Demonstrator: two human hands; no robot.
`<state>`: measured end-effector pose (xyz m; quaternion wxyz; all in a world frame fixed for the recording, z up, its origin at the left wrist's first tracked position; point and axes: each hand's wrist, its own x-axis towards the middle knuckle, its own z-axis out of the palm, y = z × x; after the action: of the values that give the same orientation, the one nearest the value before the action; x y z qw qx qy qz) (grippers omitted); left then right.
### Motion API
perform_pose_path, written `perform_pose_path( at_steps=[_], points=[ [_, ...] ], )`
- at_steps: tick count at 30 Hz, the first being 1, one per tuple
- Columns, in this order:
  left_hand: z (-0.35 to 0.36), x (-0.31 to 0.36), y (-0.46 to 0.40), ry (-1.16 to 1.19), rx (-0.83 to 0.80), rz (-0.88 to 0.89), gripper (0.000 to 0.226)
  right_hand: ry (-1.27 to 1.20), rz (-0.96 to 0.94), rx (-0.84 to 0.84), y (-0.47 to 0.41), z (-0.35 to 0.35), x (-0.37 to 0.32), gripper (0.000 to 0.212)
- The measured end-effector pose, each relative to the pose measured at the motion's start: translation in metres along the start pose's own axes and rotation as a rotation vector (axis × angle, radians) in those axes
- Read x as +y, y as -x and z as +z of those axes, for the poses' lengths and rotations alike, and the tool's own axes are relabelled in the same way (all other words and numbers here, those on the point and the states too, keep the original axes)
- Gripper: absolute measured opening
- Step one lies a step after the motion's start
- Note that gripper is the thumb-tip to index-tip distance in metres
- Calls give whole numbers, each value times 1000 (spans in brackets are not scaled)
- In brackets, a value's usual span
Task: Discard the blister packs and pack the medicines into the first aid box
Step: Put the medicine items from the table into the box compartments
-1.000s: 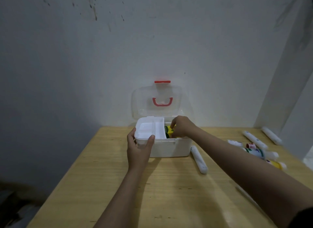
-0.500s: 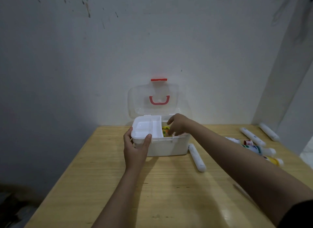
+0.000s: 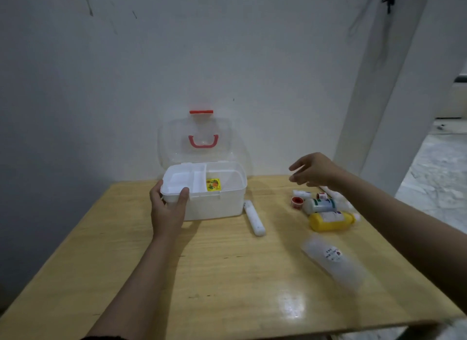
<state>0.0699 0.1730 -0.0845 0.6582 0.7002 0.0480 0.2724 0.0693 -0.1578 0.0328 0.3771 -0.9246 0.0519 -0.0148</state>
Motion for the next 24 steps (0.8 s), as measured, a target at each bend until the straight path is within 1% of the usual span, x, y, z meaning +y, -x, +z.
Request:
perform_pose_path(
  at_steps=[2, 5, 8, 13, 18, 21, 24],
  points=[
    [1, 1, 1, 9, -4, -5, 64, 66, 36, 46, 10, -11, 27, 29],
    [1, 1, 1, 5, -10, -7, 64, 228, 41, 103, 25, -20, 62, 28],
    [2, 1, 2, 6, -14, -16, 64, 331, 55, 112, 37, -19, 88, 30],
    [1, 0, 2, 17, -23, -14, 63, 248, 77, 172, 38, -11, 112, 30],
    [0, -2, 1, 12, -23, -23, 63, 197, 164, 173, 28, -11, 116, 45],
    [0, -5, -1, 13, -23, -29, 64, 147, 225, 185, 22, -7, 118, 41],
    [1, -6, 0, 22, -18, -29, 64, 128, 254, 209, 20, -3, 120, 44]
  ],
)
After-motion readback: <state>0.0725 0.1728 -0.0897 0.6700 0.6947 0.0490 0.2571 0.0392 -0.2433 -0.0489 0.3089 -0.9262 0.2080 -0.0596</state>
